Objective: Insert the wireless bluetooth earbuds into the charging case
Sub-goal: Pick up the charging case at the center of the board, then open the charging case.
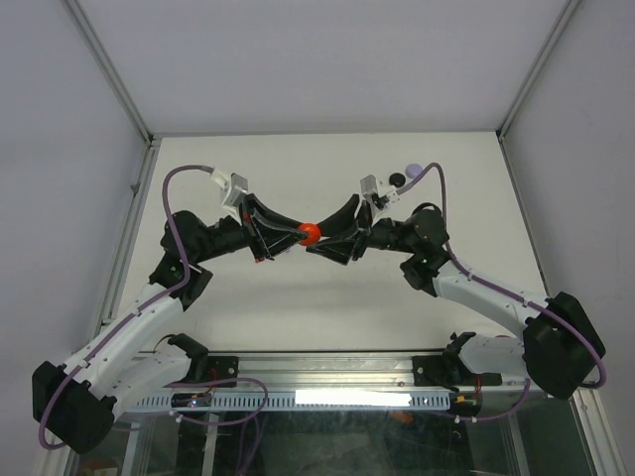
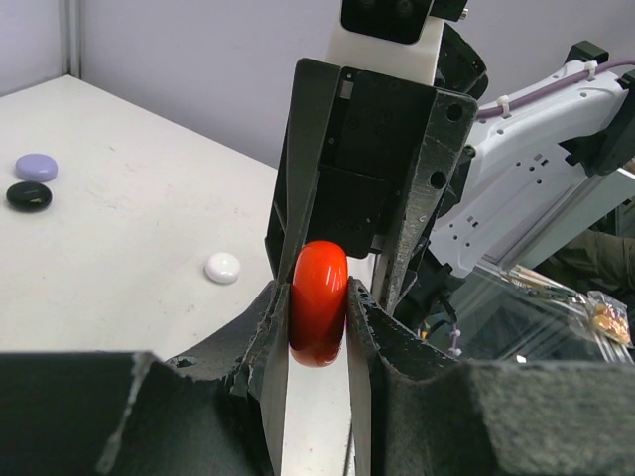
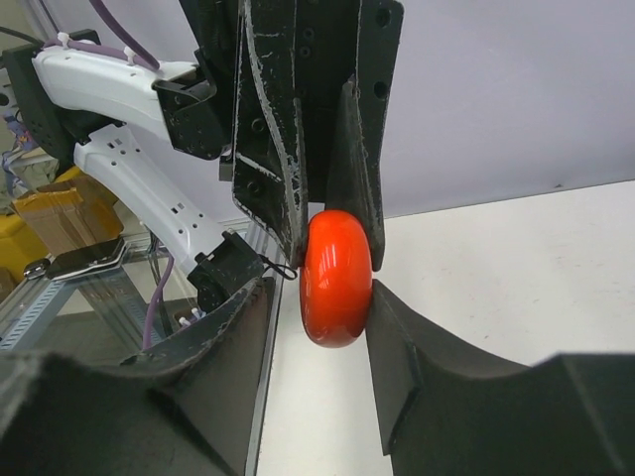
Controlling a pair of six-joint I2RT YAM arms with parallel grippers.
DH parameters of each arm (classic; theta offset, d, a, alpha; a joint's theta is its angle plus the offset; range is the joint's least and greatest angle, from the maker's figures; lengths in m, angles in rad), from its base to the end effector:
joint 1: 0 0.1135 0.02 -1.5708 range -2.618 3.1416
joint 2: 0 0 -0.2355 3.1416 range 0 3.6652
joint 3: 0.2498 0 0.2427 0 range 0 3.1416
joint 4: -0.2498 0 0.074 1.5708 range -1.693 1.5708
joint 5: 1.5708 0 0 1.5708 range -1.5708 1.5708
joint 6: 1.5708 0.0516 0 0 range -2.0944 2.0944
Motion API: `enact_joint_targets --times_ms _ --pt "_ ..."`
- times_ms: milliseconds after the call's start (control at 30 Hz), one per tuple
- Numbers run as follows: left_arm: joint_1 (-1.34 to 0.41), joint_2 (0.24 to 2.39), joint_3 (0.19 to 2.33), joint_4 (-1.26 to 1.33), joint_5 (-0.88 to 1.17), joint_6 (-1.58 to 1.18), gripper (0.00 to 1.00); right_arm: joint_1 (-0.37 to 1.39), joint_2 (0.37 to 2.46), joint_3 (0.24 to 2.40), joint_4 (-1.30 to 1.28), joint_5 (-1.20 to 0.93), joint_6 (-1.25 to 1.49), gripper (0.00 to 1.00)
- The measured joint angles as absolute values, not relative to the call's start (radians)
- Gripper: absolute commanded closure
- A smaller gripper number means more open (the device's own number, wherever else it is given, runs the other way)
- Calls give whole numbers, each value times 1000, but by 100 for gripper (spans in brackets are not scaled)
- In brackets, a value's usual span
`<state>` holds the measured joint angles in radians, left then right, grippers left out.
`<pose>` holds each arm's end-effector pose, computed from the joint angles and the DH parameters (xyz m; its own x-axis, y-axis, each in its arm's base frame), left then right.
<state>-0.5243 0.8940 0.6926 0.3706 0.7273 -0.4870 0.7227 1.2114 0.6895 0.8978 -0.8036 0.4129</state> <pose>0.1783 -0.1428 0.3278 -0.3117 -0.2236 -0.9235 0.9001 0.2421 -0.3623 0.1803 0.2085 0.3090 -0.1335 0.2536 -0.9580 -0.9910 -0.0262 0.1312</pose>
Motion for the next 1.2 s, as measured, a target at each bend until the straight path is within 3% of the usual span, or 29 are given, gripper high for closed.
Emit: enact_joint_targets --times_ms 300,600,733,867,967,1033,1200 --pt "-524 883 674 405 726 -488 100 728 1235 690 927 -792 429 66" --pt "-525 873 671 418 726 -488 100 739 1242 690 940 -793 429 63" --pt "-525 873 670 426 727 -489 100 740 1242 690 940 -792 429 71" --pt "-525 873 670 438 733 -489 100 740 1242 690 942 -793 428 86" --pt "-525 873 670 440 734 -488 86 740 1242 690 941 -793 418 100" --pt "-525 872 669 438 733 -487 76 740 1242 690 937 -794 404 100" --pt "-525 871 667 411 727 -479 66 740 1242 689 915 -801 355 100"
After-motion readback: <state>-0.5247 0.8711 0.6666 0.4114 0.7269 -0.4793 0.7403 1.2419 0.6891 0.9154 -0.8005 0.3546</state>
